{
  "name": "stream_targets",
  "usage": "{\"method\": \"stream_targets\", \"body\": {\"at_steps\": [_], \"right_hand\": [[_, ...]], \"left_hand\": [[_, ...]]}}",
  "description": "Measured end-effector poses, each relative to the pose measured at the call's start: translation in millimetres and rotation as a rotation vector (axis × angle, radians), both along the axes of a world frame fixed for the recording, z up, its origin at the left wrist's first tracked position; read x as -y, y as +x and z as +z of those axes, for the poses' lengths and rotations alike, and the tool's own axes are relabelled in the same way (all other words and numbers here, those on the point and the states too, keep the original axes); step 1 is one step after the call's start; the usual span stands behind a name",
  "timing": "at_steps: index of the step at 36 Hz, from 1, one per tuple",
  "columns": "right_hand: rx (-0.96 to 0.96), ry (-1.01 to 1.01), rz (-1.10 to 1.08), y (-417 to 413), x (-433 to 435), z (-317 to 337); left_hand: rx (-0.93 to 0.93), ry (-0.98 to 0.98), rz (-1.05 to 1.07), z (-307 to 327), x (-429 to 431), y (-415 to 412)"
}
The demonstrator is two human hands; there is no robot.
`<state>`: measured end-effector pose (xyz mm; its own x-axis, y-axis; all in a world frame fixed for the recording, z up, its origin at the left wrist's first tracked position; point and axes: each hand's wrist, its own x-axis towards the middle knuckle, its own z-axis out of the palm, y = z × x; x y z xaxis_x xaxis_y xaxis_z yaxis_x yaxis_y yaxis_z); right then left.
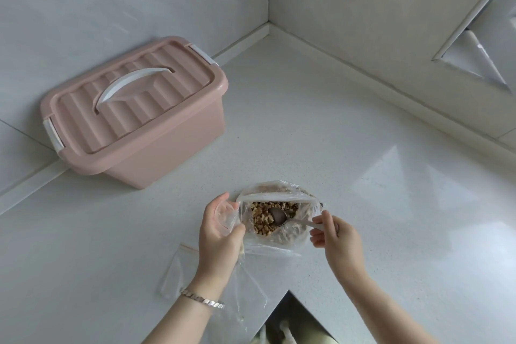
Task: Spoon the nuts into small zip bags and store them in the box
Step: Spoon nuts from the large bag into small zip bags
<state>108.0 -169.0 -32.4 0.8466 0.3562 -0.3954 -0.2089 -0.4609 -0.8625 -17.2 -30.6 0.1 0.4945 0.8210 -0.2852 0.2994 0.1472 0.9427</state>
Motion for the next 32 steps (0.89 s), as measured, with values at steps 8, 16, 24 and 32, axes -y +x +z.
{"method": "stream_targets", "body": {"at_steps": [8, 16, 24, 32], "right_hand": [[-0.503, 0.158, -0.278, 6.0, 9.3, -16.9], [-0.516, 0.211, -0.254, 9.8, 24.1, -13.5], [-0.313, 0.211, -0.183, 23.1, 32.4, 15.5], [-0.146, 0.305, -0.131, 33.1, 27.9, 65.7]], "left_hand": [[-0.004, -0.039, 0.025, 1.9, -0.6, -0.5], [-0.006, -0.042, 0.026, 9.3, -1.2, 3.4], [-0.113, 0.066, -0.076, -0.7, 3.0, 2.6], [-0.256, 0.279, -0.203, -12.1, 7.0, 12.2]]}}
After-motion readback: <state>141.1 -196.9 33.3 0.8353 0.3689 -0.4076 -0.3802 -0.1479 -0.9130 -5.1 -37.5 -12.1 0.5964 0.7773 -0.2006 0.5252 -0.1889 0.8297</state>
